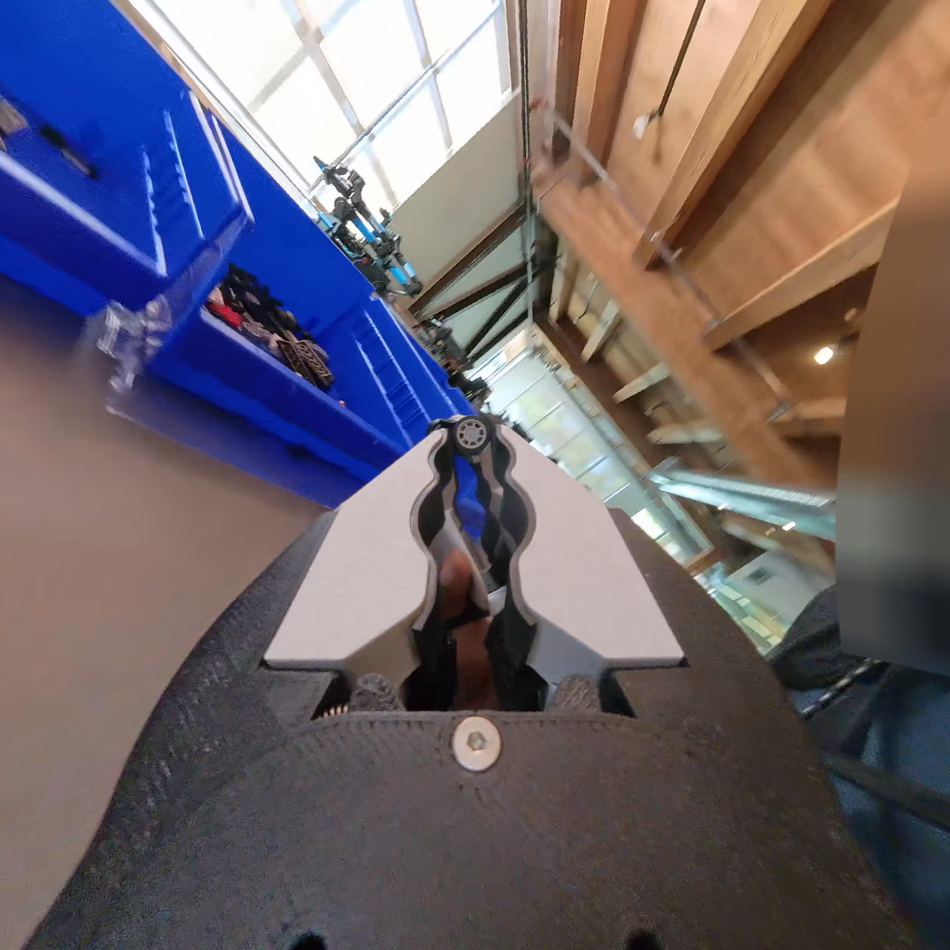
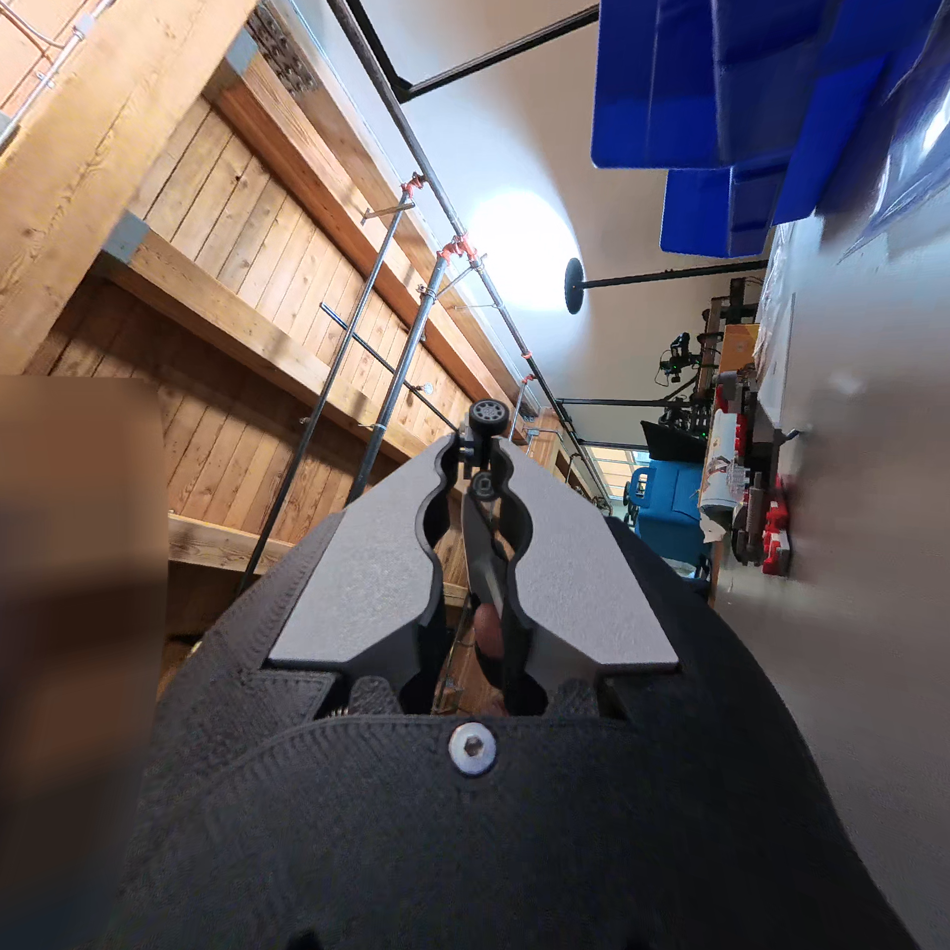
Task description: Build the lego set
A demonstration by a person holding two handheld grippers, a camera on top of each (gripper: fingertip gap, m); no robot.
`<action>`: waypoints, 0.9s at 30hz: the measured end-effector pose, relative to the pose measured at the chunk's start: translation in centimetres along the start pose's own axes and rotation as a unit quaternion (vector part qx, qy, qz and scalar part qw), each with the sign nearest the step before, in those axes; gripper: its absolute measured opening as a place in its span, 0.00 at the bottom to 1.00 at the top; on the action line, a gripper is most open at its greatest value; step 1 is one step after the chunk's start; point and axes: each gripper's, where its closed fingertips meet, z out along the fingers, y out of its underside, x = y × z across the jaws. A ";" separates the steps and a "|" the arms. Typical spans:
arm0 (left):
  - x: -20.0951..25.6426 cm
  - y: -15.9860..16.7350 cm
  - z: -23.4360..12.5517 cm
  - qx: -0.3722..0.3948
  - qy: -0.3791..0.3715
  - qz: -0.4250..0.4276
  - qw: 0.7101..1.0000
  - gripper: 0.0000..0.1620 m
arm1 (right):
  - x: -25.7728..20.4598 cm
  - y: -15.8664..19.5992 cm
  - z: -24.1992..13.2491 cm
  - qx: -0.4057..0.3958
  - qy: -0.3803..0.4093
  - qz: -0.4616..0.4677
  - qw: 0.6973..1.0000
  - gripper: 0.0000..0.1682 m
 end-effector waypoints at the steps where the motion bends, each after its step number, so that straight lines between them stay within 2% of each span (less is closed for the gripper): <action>1: 0.0 0.2 0.3 0.010 0.009 -0.028 1.000 0.09 | 0.0 0.1 0.0 0.000 0.001 -0.003 1.000 0.07; 5: -0.1 0.9 0.9 0.031 0.029 -0.089 0.995 0.09 | -0.1 0.5 0.0 -0.002 0.000 -0.013 1.000 0.07; 21: -0.1 1.2 1.0 0.050 0.035 -0.127 0.990 0.09 | -0.5 0.6 0.1 -0.002 0.018 -0.091 0.996 0.07; 27: -0.1 1.2 0.8 0.049 0.046 -0.178 0.982 0.09 | -0.3 0.8 0.1 -0.015 0.041 -0.142 0.989 0.07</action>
